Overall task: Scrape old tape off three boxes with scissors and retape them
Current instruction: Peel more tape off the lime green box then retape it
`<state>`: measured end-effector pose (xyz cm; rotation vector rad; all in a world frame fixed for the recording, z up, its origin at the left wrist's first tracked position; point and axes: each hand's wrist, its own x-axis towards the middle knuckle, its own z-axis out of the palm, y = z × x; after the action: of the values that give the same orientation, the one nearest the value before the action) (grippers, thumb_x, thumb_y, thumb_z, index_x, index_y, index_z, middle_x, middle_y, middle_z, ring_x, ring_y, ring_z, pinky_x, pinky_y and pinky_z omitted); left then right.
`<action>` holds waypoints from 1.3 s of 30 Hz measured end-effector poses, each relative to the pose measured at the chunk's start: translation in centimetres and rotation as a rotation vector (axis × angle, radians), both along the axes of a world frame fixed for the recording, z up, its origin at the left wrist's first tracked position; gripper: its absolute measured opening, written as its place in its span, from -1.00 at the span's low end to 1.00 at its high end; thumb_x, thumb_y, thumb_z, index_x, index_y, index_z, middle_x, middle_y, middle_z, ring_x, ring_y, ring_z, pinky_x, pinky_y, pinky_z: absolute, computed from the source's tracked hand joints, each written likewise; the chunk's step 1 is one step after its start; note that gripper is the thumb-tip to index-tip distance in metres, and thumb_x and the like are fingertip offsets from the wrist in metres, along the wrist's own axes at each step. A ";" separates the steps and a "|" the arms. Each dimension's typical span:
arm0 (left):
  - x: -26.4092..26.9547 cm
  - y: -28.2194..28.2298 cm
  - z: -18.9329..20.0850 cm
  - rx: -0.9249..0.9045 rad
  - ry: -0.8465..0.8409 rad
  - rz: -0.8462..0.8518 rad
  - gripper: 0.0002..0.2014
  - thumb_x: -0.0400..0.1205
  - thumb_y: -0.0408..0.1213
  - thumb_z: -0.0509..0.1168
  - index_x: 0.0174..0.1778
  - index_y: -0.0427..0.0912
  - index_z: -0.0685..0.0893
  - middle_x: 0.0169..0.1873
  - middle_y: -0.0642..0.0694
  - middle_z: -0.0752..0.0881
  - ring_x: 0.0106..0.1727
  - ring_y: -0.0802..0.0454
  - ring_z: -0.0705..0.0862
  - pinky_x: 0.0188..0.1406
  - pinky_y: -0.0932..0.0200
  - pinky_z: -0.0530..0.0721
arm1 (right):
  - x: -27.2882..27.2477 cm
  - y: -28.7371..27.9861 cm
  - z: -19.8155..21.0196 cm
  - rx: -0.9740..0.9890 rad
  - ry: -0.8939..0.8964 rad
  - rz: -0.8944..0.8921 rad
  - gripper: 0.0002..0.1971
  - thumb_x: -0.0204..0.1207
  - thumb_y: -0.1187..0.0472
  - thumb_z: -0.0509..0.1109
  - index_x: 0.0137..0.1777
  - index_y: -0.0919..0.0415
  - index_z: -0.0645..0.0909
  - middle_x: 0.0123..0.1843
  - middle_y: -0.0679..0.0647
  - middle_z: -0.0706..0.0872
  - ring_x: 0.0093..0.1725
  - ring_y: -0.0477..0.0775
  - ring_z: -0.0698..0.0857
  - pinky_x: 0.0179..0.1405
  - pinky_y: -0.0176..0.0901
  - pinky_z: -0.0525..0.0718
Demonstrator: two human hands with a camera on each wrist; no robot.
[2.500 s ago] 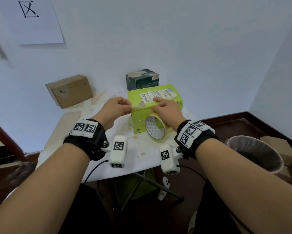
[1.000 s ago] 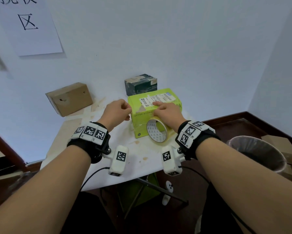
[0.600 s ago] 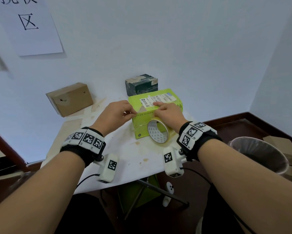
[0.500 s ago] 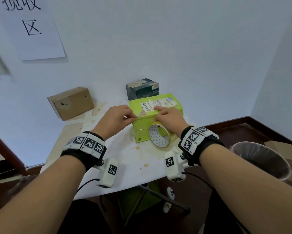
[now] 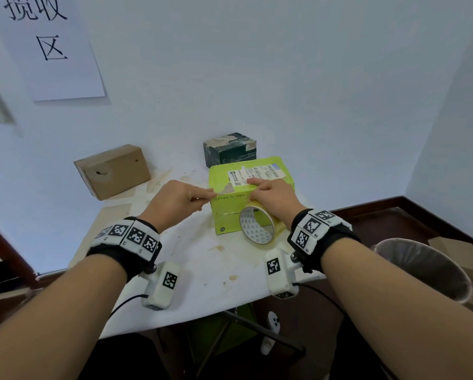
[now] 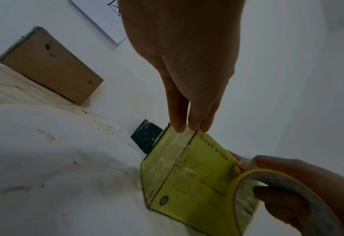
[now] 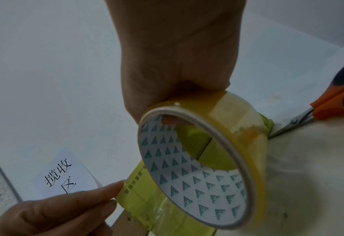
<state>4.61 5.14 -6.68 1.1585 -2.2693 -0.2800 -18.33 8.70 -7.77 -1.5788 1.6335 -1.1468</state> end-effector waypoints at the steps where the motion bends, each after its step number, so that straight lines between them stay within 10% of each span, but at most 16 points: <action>1: -0.2 0.2 0.1 0.005 -0.017 0.015 -0.80 0.60 -0.32 0.41 0.09 -0.02 0.82 0.09 0.09 0.78 -0.35 0.46 0.69 -0.03 0.33 0.67 | -0.1 -0.1 0.1 0.007 -0.001 0.008 -0.80 0.45 0.30 0.38 -0.20 0.44 0.77 0.36 -0.21 0.64 0.25 -0.18 0.57 0.10 -0.41 0.41; 7: -1.7 0.7 0.8 -0.150 -0.335 0.102 -0.77 0.69 -0.12 0.27 0.21 0.16 0.75 0.10 0.10 0.79 0.07 0.02 0.73 -0.08 0.14 0.63 | -1.1 -0.9 1.0 0.048 -0.035 0.036 -0.83 0.43 0.33 0.42 -0.15 0.46 0.78 0.31 -0.23 0.67 0.17 -0.21 0.59 -0.12 -0.51 0.42; 13: -1.7 -0.1 2.7 -0.165 -0.410 0.017 -0.78 0.67 -0.08 0.30 0.20 0.12 0.76 0.02 0.01 0.78 0.08 0.00 0.66 -0.14 0.28 0.38 | -1.0 -1.2 1.3 0.047 0.019 0.028 -0.86 0.42 0.31 0.43 -0.19 0.35 0.80 0.31 -0.23 0.68 0.24 -0.13 0.61 0.18 -0.25 0.54; 23: -3.0 0.9 1.9 -0.307 -0.434 -0.044 -0.78 0.71 -0.11 0.24 0.15 0.09 0.77 -0.03 0.05 0.77 0.12 0.04 0.64 -0.16 0.16 0.49 | -1.8 -0.9 1.4 0.080 -0.067 0.009 -0.86 0.41 0.38 0.43 -0.35 0.30 0.75 0.30 -0.18 0.69 0.26 -0.14 0.61 0.28 -0.23 0.52; 29: -2.7 0.3 1.0 -0.272 -0.297 -0.097 -0.85 0.66 -0.15 0.33 0.02 -0.01 0.81 -0.08 0.05 0.75 -0.04 0.05 0.61 -0.27 0.21 0.39 | -1.4 -0.4 1.7 0.065 -0.002 0.032 -0.89 0.45 0.30 0.44 -0.14 0.28 0.80 0.38 -0.11 0.64 0.38 -0.09 0.54 0.46 -0.15 0.38; 34: -2.7 0.3 1.8 -0.025 -0.204 -0.134 -0.86 0.63 -0.22 0.38 0.02 -0.08 0.82 0.05 0.01 0.72 -0.10 0.08 0.61 0.03 0.02 0.61 | -0.7 0.4 2.7 -0.014 0.040 -0.044 -0.90 0.46 0.21 0.44 -0.18 0.16 0.80 0.31 -0.04 0.69 0.28 -0.06 0.60 0.33 -0.11 0.51; 39: -3.3 0.7 3.8 0.091 0.201 0.079 -0.80 0.65 -0.27 0.33 0.15 -0.02 0.77 0.10 0.12 0.63 -0.01 0.18 0.61 -0.08 0.44 0.49 | -0.1 1.3 3.3 0.026 0.107 -0.044 -0.84 0.51 0.18 0.42 -0.07 0.23 0.80 0.17 -0.01 0.75 0.17 0.01 0.66 0.12 -0.15 0.62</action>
<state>1.27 5.85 -2.85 1.2058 -2.0493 -0.4527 -18.45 10.04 -4.47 -1.6197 1.7530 -1.0750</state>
